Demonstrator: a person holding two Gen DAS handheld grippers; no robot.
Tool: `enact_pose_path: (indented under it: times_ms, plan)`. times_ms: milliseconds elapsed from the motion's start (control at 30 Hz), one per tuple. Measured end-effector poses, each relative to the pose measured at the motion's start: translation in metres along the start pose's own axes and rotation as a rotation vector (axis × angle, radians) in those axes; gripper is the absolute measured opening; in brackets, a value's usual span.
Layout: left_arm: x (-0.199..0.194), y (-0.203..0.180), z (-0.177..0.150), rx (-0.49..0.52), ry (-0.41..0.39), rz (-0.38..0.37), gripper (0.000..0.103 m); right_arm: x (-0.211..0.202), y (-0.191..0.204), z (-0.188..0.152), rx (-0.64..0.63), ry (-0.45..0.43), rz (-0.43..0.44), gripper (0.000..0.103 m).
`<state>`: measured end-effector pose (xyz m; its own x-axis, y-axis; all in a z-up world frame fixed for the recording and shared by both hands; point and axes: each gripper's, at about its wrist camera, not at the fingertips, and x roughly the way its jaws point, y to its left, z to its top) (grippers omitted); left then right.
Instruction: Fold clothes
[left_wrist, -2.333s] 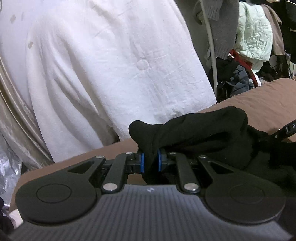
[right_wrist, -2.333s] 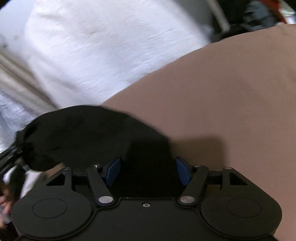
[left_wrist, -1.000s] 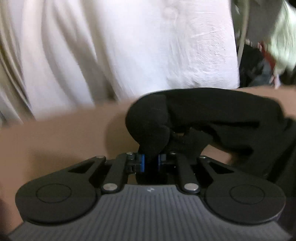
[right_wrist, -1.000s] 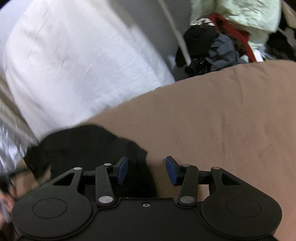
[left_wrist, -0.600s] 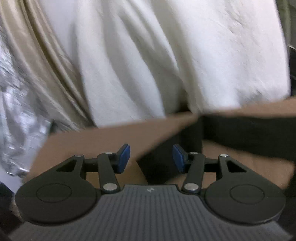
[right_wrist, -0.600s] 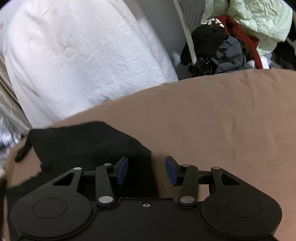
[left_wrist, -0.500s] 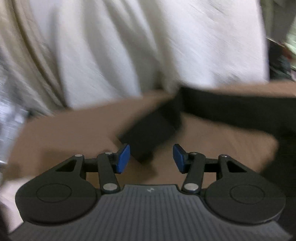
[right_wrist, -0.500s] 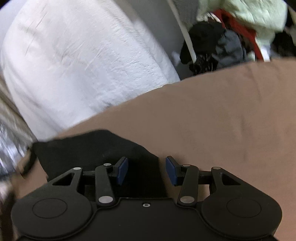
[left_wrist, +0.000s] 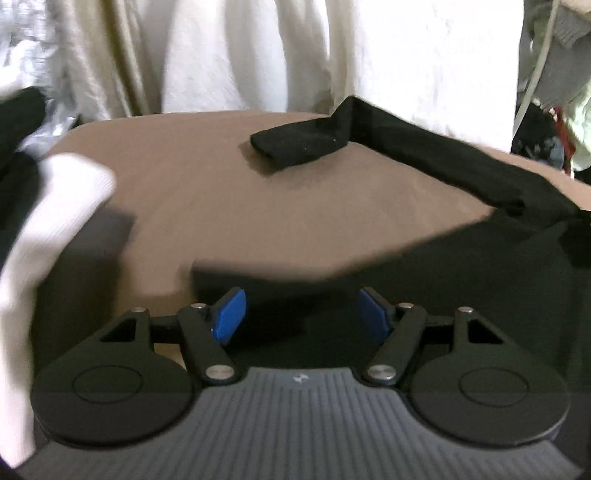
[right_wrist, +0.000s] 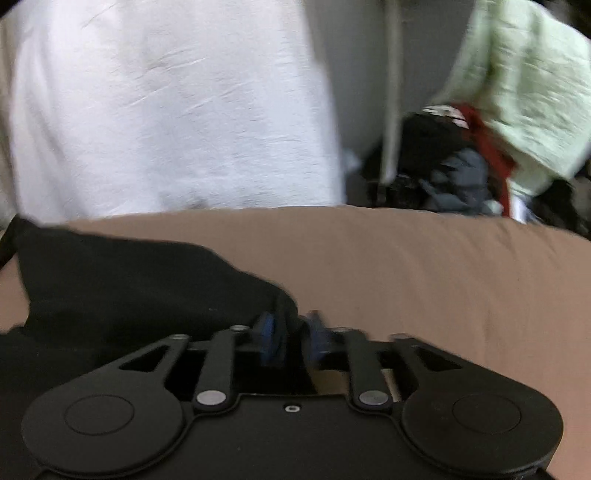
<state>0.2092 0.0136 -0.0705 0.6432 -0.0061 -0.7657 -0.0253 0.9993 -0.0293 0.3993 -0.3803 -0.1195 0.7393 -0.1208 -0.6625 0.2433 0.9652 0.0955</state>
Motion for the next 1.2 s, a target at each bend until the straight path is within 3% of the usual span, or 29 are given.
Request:
enact_pose_path:
  times_ms: [33, 133, 200, 367, 400, 467, 533, 600, 667, 833, 967, 1067, 1100, 1133, 1200]
  plan:
    - [-0.013, -0.007, -0.010, 0.029, -0.006, 0.002, 0.073, -0.011, -0.006, -0.004, 0.047, -0.020, -0.007, 0.049]
    - [-0.050, -0.022, -0.053, 0.125, -0.005, -0.010, 0.080, -0.057, -0.026, -0.032, 0.239, -0.033, 0.064, 0.050]
    - [-0.067, -0.026, -0.084, 0.136, 0.003, 0.011, 0.081, -0.091, -0.043, -0.055, 0.348, -0.019, 0.131, 0.049]
    - [-0.076, -0.003, -0.133, 0.025, 0.123, -0.001, 0.080, -0.178, -0.086, -0.121, 0.388, -0.028, 0.162, 0.050]
    - [-0.080, 0.005, -0.136, -0.002, 0.132, 0.009, 0.077, -0.187, -0.093, -0.131, 0.379, -0.017, 0.152, 0.050]
    - [-0.090, 0.021, -0.141, -0.055, 0.138, 0.033, 0.062, -0.207, -0.104, -0.155, 0.368, -0.002, 0.129, 0.050]
    - [-0.097, 0.037, -0.146, -0.134, 0.151, 0.002, 0.059, -0.220, -0.111, -0.176, 0.379, 0.009, 0.120, 0.050]
    - [-0.105, 0.047, -0.157, -0.239, 0.164, -0.107, 0.059, -0.231, -0.114, -0.196, 0.396, 0.007, 0.101, 0.050]
    - [-0.110, 0.049, -0.169, -0.300, 0.174, -0.149, 0.058, -0.238, -0.114, -0.213, 0.407, 0.006, 0.090, 0.050]
    - [-0.121, 0.032, -0.183, -0.281, 0.183, -0.200, 0.056, -0.235, -0.098, -0.223, 0.369, 0.034, 0.104, 0.050]
    - [-0.113, 0.011, -0.194, -0.282, 0.264, -0.250, 0.056, -0.226, -0.084, -0.217, 0.334, 0.039, 0.126, 0.051]
    - [-0.102, 0.000, -0.199, -0.245, 0.289, -0.212, 0.061, -0.214, -0.084, -0.217, 0.363, 0.021, 0.151, 0.060]
    - [-0.100, -0.003, -0.198, -0.220, 0.274, -0.200, 0.059, -0.212, -0.088, -0.220, 0.392, 0.015, 0.157, 0.060]
    - [-0.100, -0.006, -0.197, -0.191, 0.255, -0.181, 0.035, -0.210, -0.091, -0.222, 0.426, 0.008, 0.169, 0.060]
    - [-0.104, -0.011, -0.195, -0.130, 0.218, -0.140, 0.007, -0.206, -0.098, -0.226, 0.491, -0.007, 0.194, 0.061]
